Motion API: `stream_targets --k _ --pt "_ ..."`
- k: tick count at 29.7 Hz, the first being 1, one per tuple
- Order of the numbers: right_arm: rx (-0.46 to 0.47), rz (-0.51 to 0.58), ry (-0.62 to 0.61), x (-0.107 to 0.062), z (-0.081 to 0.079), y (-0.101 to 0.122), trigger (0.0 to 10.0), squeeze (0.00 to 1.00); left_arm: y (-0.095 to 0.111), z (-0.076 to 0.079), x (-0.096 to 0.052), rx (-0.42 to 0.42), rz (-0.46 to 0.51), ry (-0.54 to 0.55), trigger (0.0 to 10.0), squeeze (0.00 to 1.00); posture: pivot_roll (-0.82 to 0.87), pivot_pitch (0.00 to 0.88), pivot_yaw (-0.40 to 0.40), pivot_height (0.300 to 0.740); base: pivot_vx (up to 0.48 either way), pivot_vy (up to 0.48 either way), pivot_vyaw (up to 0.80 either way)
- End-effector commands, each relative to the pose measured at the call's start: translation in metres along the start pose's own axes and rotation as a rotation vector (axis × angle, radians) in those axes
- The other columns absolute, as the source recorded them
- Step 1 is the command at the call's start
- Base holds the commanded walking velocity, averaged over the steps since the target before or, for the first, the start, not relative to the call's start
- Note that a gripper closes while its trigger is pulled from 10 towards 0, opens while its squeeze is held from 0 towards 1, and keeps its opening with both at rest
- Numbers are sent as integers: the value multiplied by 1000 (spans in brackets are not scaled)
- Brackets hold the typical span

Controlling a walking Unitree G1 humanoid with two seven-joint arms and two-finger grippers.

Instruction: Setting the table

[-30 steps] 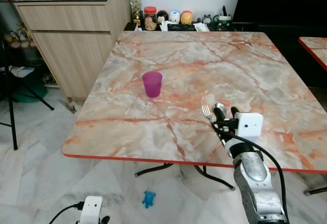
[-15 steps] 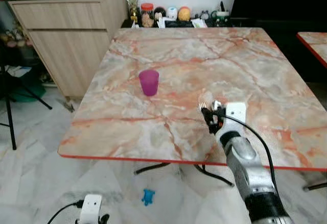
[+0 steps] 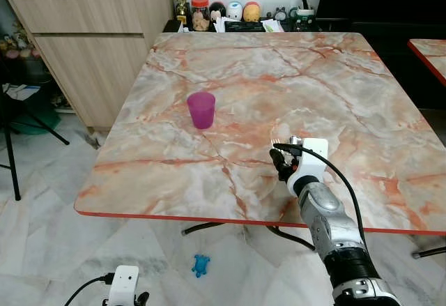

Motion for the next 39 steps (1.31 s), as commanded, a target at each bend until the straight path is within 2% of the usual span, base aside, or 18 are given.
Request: stream_targets --k 1,18,20,21,22,23,39 --pt "12 -10 -1 2 -1 0 10000 0 -6 1 -1 -4 -22 -3 10000 0 -10 86 14 740 0 0 0" --pt "-3 -85 -9 -2 8 -16 10000 0 -8 1 -2 -4 -32 -6 10000 0 -12 89 18 740 0 0 0" --pt "-6 -93 -9 -2 8 -18 9647 0 -8 1 -2 -4 -32 -6 10000 0 -10 90 18 740 0 0 0" --pt "-7 -97 -12 -3 8 -19 941 0 -8 1 -2 -4 -33 -6 10000 0 -10 90 18 740 0 0 0" --pt "-7 -97 -12 -3 8 -19 941 0 -8 1 -2 -4 -33 -6 10000 0 -10 90 18 740 0 0 0" --pt "-8 -104 -17 -3 9 -20 0 0 -9 1 -2 -4 -35 -7 10000 0 -10 90 18 740 0 0 0" --pt "-7 -124 -27 -7 14 -26 0 0 -11 2 -2 -11 -45 -20 10000 0 -10 91 17 740 0 0 0"
Point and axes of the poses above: a point about 5 cm out from each wrist's last joint towards the gripper, its own x axis pointing out of the wrist towards the gripper, its own y axis along the axis of the wrist's last joint, z = x × y, the point moved 1 cm from there along x, pointing out of the wrist towards the gripper, and after that the axes turned 12 degrees about x, right-handed, at the moved point
